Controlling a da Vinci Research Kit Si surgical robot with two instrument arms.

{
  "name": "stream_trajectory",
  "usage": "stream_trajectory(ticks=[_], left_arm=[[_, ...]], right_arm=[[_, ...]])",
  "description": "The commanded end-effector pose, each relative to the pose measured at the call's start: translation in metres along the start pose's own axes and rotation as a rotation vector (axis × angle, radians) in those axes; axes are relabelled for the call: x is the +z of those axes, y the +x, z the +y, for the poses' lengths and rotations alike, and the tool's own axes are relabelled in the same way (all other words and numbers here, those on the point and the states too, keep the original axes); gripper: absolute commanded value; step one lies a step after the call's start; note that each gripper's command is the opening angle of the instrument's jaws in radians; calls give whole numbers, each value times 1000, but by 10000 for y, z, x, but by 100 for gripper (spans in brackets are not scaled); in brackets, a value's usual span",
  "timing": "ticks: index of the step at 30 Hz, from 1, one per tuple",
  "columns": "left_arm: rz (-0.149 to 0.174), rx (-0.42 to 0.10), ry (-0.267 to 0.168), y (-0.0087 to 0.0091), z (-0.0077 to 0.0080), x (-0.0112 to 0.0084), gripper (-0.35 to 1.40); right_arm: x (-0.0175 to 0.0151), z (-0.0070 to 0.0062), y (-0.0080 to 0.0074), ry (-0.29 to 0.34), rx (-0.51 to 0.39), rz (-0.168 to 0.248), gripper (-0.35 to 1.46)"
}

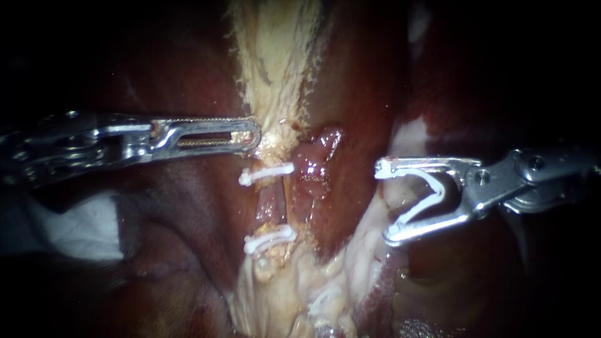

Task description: Clipping first clip right tube

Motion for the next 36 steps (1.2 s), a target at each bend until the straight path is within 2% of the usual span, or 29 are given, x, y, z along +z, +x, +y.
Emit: stream_trajectory(ticks=[1, 6, 11, 17, 20, 27, 36], left_arm=[[0, -1, 1, 0, 0, 0, -35], [4, -2, 7, -2, -1, -8, -35], [9, -13, 20, -11, -6, -35, -35], [7, -25, 30, -16, -17, -68, -35], [-2, -30, 36, -22, -26, -76, -35], [-10, -32, 38, -24, -40, -80, -35], [-16, -39, 39, -23, -53, -83, -35]], right_arm=[[0, 0, 0, 1, 0, 0, 59], [0, 0, -1, 1, -1, 0, 59], [5, -2, -4, 3, -9, -1, 59], [22, -4, -16, 24, 53, 3, 58], [35, -3, -23, 35, 78, 4, 58], [75, 3, -43, 49, 128, 7, 58], [121, 28, -72, 45, 159, -3, 58]])
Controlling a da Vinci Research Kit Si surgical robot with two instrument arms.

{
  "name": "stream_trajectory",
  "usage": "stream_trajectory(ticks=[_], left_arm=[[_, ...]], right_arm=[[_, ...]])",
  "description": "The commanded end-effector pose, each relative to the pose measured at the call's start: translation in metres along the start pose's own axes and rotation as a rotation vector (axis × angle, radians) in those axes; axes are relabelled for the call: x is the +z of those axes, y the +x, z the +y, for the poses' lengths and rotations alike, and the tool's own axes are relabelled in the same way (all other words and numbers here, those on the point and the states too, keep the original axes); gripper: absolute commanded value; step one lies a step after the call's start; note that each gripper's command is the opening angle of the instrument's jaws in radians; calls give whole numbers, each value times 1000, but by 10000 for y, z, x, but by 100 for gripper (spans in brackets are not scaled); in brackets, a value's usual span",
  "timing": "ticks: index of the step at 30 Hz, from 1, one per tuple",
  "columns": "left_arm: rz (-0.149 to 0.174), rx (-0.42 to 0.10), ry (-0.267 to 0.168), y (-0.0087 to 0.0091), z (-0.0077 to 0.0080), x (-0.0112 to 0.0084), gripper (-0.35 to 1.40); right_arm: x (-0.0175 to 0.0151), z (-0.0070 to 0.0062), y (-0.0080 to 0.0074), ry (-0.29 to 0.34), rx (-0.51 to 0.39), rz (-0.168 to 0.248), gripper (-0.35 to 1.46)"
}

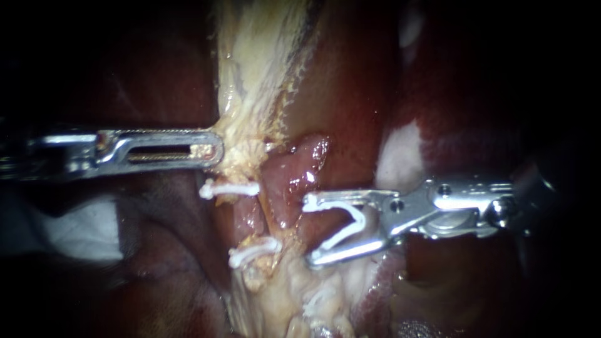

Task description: Clipping first clip right tube

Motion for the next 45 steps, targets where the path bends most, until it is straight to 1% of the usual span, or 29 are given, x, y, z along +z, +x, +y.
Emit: stream_trajectory(ticks=[1, 7, 11, 14, 21, 27, 34, 39, 45], left_arm=[[1, 1, 0, 0, -1, 0, -35], [-1, 0, 4, 1, -9, -1, -35], [0, 0, 6, 1, -12, -1, -35], [0, 0, 6, 1, -14, -1, -35], [-1, 0, 10, 1, -19, -2, -35], [-1, 0, 10, 1, -21, -3, -35], [-2, 0, 10, 1, -23, -3, -35], [0, 0, 13, 1, -24, -3, -35], [0, 0, 13, 1, -25, -3, -35]], right_arm=[[4, 3, -3, 0, 2, 0, 58], [18, 17, -17, 1, 17, -12, 58], [27, 24, -25, 2, 24, -13, 58], [30, 27, -28, 2, 27, -17, 58], [31, 36, -32, 0, 26, -17, 57], [36, 45, -39, -1, 29, -24, 57], [51, 50, -50, 11, 38, -31, 57], [63, 53, -53, 28, 40, -34, 57], [70, 55, -55, 54, 34, -38, 56]])
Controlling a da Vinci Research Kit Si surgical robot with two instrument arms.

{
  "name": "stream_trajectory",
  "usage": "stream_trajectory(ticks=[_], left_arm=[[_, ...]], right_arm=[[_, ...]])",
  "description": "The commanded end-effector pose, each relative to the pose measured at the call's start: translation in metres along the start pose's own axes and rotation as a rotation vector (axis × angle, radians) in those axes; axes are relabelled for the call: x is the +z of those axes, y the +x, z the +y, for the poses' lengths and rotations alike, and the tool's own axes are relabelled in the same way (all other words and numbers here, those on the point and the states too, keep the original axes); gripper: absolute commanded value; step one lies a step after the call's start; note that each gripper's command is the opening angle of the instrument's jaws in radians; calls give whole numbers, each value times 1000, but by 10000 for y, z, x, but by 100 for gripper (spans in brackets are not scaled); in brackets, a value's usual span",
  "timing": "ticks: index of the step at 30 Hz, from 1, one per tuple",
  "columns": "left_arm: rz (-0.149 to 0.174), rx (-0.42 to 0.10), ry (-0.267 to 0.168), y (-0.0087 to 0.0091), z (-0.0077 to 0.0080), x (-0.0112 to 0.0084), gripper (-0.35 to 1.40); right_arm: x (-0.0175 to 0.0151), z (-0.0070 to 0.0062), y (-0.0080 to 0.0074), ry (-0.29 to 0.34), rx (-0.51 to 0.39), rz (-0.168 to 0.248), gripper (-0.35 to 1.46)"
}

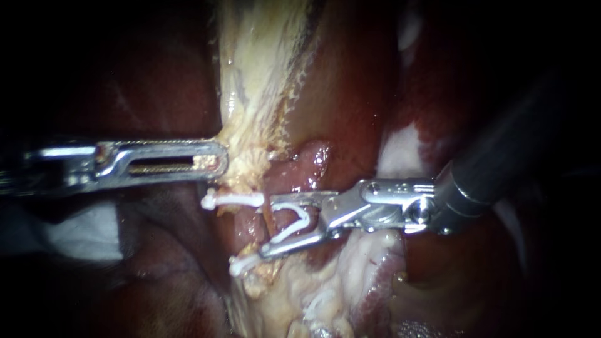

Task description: Clipping first clip right tube

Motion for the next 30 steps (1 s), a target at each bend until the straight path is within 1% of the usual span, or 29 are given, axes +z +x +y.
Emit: stream_trajectory(ticks=[1, 7, 12, 14, 19, 30], left_arm=[[0, 0, 0, 0, 0, 0, -35], [0, 0, 1, 0, 1, 0, -35], [1, 0, 1, 0, 1, 1, -35], [1, 0, 1, 0, 2, 1, -35], [0, 1, 1, 0, 2, 2, -35], [0, 1, 1, 0, 5, 4, -35]], right_arm=[[0, 0, 0, 9, 2, -1, 56], [-3, -1, -1, 82, 28, 26, 54], [-1, -5, 0, 134, 54, 55, 53], [2, -7, 1, 151, 56, 51, 53], [7, -9, 4, 172, 62, 62, 53], [18, -4, 6, 182, 63, 62, 51]])
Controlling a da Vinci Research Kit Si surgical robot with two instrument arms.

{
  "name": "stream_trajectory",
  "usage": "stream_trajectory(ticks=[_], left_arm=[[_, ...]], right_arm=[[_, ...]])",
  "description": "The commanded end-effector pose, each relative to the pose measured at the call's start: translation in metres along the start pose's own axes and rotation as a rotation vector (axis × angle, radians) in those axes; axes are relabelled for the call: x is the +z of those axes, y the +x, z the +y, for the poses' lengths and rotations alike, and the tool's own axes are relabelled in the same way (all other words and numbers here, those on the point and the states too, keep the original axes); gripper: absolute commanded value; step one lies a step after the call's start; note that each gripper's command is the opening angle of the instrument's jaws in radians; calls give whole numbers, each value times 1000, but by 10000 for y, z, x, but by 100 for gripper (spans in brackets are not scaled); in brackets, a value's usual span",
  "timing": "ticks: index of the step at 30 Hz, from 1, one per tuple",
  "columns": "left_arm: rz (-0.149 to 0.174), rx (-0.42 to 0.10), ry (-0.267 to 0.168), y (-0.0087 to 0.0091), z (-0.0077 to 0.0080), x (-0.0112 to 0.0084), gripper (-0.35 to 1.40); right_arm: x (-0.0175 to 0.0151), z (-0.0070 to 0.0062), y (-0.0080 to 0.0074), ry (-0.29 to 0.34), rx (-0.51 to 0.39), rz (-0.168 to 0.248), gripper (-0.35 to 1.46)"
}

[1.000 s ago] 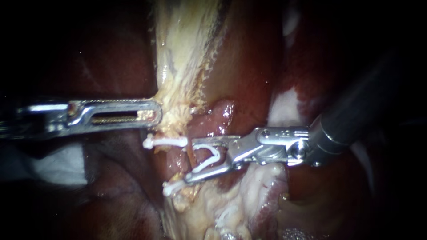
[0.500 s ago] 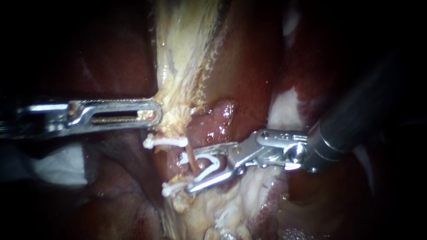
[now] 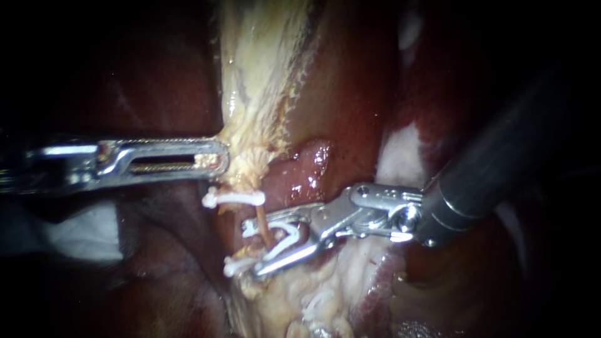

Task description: Clipping first clip right tube

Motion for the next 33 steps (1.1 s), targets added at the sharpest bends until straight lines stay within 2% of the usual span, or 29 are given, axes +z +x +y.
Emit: stream_trajectory(ticks=[1, 21, 24, 25, 28, 33], left_arm=[[0, 0, 0, 0, 0, 0, -35], [0, 0, 0, 0, 1, 1, -35], [0, 0, 0, 0, 1, 1, -35], [0, 0, 0, 0, 1, 1, -35], [0, 0, 0, 0, 1, 1, -35], [0, 0, 0, 0, 1, 1, -35]], right_arm=[[1, 0, 0, 2, -1, -1, 51], [6, 1, -11, 20, 29, -11, 40], [5, 4, -11, 20, 29, -11, 23], [3, 4, -12, 22, 29, -11, -3], [0, 6, -12, 17, 23, -10, -35], [-1, 8, -12, 6, 16, -7, -35]])
